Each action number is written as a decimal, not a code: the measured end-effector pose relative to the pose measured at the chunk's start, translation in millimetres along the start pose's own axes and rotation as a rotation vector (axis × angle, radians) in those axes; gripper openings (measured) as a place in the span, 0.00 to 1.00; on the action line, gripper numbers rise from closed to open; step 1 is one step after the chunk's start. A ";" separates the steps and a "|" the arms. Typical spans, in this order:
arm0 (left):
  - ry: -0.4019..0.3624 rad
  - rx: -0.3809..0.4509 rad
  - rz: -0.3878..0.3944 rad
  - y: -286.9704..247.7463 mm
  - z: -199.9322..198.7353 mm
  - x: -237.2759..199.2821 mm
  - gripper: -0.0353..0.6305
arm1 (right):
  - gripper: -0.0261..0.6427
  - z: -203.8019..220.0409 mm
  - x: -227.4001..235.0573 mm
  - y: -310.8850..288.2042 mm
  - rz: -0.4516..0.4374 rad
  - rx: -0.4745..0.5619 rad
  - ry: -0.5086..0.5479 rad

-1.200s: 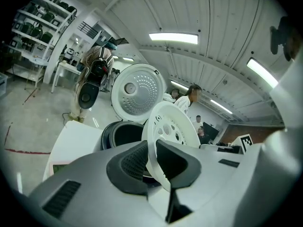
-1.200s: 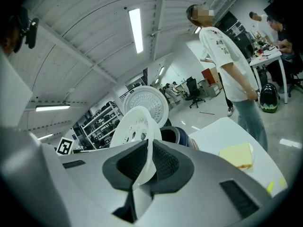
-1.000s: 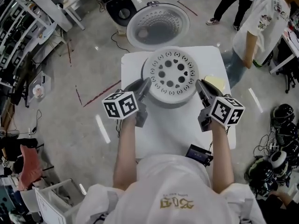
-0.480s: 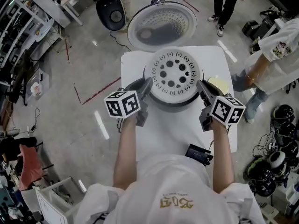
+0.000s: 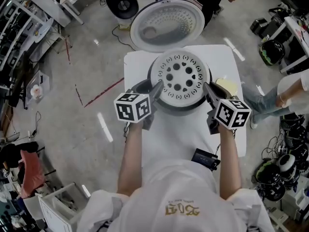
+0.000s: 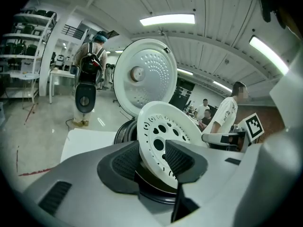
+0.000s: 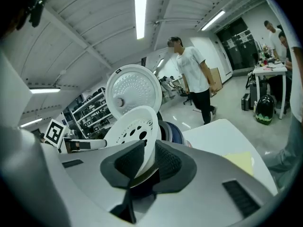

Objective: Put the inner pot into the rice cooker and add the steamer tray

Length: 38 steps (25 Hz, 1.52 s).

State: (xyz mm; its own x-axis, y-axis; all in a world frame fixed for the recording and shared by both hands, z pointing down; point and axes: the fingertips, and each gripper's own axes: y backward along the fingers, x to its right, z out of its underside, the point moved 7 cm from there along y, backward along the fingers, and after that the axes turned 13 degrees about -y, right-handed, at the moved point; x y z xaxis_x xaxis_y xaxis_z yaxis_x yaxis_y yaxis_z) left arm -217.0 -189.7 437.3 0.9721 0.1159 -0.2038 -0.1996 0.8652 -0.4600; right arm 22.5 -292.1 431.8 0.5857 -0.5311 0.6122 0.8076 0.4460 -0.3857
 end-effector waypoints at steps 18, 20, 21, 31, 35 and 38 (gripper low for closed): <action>-0.138 0.006 -0.139 0.5 4.9 3.7 0.43 | 0.16 6.3 6.0 0.0 0.107 0.021 0.166; -0.148 0.034 -0.156 5.3 3.6 8.2 0.39 | 0.14 7.9 7.6 7.7 0.105 0.033 0.161; -0.152 0.048 -0.163 8.2 3.7 11.1 0.37 | 0.12 9.5 8.2 12.1 0.100 0.039 0.155; -0.163 0.081 -0.201 42.0 23.8 43.6 0.13 | 0.05 30.4 4.5 54.5 0.009 0.080 0.132; -0.159 0.078 -0.198 56.6 34.3 57.9 0.08 | 0.05 42.4 -1.2 72.1 0.007 0.094 0.161; -0.133 0.075 -0.187 68.0 48.0 71.3 0.08 | 0.05 55.1 -3.9 89.0 0.006 0.100 0.170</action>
State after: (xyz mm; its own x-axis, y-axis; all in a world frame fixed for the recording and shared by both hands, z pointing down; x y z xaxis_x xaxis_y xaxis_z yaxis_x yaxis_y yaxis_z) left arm -155.4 -99.2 433.0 1.0000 0.0091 -0.0027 -0.0094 0.9111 -0.4121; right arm 88.3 -210.6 433.2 0.6007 -0.6382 0.4816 0.7981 0.5148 -0.3132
